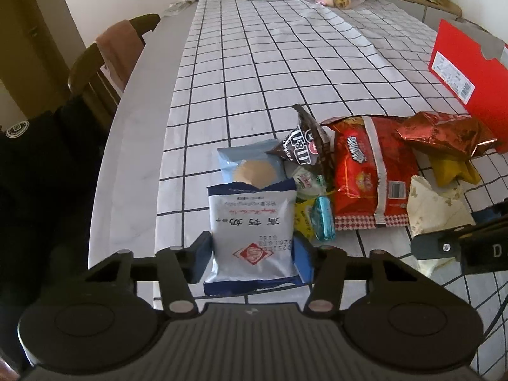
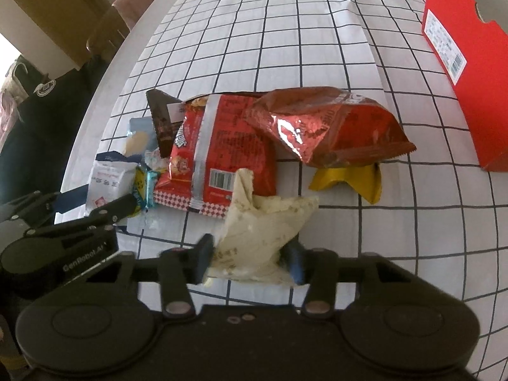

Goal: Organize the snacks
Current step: 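Grasp the white milk biscuit packet with the left tool while the right tool grasps the cream bag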

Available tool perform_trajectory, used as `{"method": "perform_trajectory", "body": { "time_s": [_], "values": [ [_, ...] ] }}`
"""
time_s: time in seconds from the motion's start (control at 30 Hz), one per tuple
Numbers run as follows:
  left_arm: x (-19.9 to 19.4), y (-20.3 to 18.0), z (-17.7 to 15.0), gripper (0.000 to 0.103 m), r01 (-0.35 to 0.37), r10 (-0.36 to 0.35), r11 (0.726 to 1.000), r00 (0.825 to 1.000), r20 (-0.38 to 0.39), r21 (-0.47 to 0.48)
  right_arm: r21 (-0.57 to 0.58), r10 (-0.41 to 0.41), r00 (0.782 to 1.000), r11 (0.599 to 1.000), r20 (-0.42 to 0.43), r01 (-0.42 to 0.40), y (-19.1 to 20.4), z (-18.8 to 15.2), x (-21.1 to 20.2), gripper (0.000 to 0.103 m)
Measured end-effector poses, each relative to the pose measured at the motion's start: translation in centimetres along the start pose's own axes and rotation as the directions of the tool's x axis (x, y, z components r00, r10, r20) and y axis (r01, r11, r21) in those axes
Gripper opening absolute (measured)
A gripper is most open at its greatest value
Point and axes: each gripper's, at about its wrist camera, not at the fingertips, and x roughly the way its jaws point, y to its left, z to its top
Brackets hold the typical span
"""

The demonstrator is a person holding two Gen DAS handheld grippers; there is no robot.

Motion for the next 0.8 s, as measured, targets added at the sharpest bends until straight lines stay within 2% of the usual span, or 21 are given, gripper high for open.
{"method": "perform_trajectory", "body": {
  "time_s": [0.33,0.57,0.8],
  "values": [
    [-1.1,0.8,0.0,0.048,0.041,-0.041,0.997,0.999,0.002,-0.059,-0.006,0.014,0.999,1.0,0.032,-0.014,-0.4,-0.5,-1.7,0.037],
    [-3.3,1.5,0.0,0.048,0.064,-0.064,0.992,0.998,0.007,-0.109,-0.012,0.021,0.997,1.0,0.076,-0.02,-1.4,-0.7,-4.4,0.036],
    [-6.3,1.1,0.7,0.048,0.091,-0.087,0.99,0.995,0.045,-0.103,-0.035,0.03,0.989,0.999,0.144,-0.026,-2.0,-0.8,-7.9,0.036]
  ]
}}
